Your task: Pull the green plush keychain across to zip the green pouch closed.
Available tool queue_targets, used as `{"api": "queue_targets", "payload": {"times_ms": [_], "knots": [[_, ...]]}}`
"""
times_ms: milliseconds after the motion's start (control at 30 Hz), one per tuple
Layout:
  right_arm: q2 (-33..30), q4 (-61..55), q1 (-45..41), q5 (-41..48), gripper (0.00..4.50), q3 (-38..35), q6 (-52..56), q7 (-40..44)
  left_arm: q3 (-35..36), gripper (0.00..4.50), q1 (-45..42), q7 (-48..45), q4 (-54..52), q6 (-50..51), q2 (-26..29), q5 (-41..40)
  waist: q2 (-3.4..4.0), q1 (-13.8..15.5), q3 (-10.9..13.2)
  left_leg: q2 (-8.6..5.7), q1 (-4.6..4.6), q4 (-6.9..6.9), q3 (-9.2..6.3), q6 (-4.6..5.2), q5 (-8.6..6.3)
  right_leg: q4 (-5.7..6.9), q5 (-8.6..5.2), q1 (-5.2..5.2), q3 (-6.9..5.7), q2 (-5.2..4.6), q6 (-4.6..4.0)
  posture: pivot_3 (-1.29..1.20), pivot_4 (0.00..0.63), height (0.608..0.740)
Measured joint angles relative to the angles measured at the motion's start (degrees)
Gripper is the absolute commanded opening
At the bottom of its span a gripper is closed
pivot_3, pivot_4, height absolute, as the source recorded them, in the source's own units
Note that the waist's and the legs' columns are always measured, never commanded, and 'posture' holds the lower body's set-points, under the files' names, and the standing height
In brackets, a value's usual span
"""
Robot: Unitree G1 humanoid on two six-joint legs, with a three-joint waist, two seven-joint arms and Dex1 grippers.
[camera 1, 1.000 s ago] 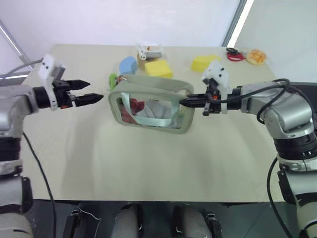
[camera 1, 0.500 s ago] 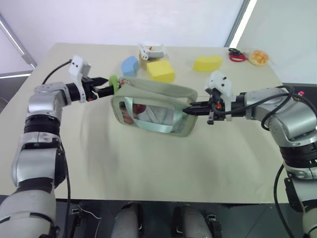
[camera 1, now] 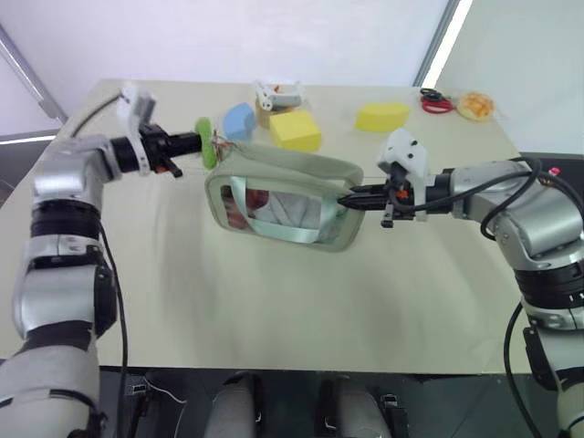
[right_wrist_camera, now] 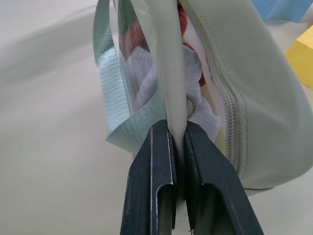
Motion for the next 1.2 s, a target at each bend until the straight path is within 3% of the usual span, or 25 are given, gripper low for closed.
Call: {"api": "queue_targets", "payload": {"times_ms": [133,333,433,667,867,1000,1100,1200], "knots": [[0.01,1.01,0.14,-1.23,0.0,0.0,-1.23,-0.01,-0.91,0.02,-2.45,-3.63,-7.87,2.57,0.19,-1.65,0.03,0.39,-0.02,0.0,0.06,0.08,-0.04,0.0,0.0,0.0,0.0,0.14,-0.01,0.0,0.0,0.0,0.15,0.74],[0.79,1.2,0.24,-2.04,0.0,0.01,-1.74,-0.48,-9.4,0.02,0.79,-3.48,-14.69,-0.75,-7.07,2.18,0.03,0.29,-0.02,0.0,0.05,0.19,-0.11,0.0,0.0,0.0,0.0,0.21,-0.06,0.01,0.0,0.0,0.15,0.74],[1.07,1.2,0.34,-2.06,0.0,0.01,-1.74,-0.62,-10.95,0.94,1.3,-2.52,-14.78,-3.5,-8.52,3.77,0.03,0.11,-0.02,0.02,0.03,0.18,-0.1,0.0,0.0,0.0,0.0,0.17,-0.06,0.04,0.0,0.0,0.15,0.74],[1.06,0.95,0.48,-2.12,0.0,-0.19,-1.39,-1.51,-9.93,4.36,-2.03,-0.66,-11.44,-4.85,-6.81,4.43,0.03,0.21,-0.02,0.03,0.02,0.19,-0.11,0.01,0.0,0.0,0.0,0.18,-0.06,0.03,0.0,0.0,0.15,0.74],[1.45,1.52,0.41,-2.25,0.0,-0.07,-2.15,-1.53,-9.19,4.45,-2.71,-4.68,-15.11,-3.95,3.26,4.67,0.03,-0.07,-0.02,0.05,0.03,0.18,-0.1,0.01,-0.01,0.0,0.0,0.16,-0.06,0.04,0.0,0.0,0.15,0.74],[2.18,3.45,-0.02,-2.95,0.0,0.02,-3.28,-1.49,-7.33,4.45,4.5,-7.38,-25.71,1.22,11.75,3.44,0.04,-0.49,-0.02,0.06,0.04,0.16,-0.14,0.01,-0.01,0.01,0.0,0.19,-0.06,0.03,0.0,0.0,0.15,0.74],[2.48,4.35,-0.46,-3.68,0.0,0.09,-3.5,-1.49,-6.37,4.45,13.99,-7.87,-37.21,7.48,12.65,-0.59,0.05,-0.05,-0.03,0.07,0.08,0.22,-0.19,0.02,-0.01,0.0,0.0,0.28,-0.05,0.02,0.0,0.0,0.15,0.74],[2.57,4.46,-0.61,-3.89,0.0,0.08,-3.48,-1.44,-7.16,4.45,19.95,-5.11,-41.12,7.99,10.98,-0.36,0.05,0.16,-0.03,0.08,0.07,0.21,-0.2,0.01,-0.01,0.0,-0.01,0.26,-0.06,0.05,0.0,0.0,0.15,0.74]]}}
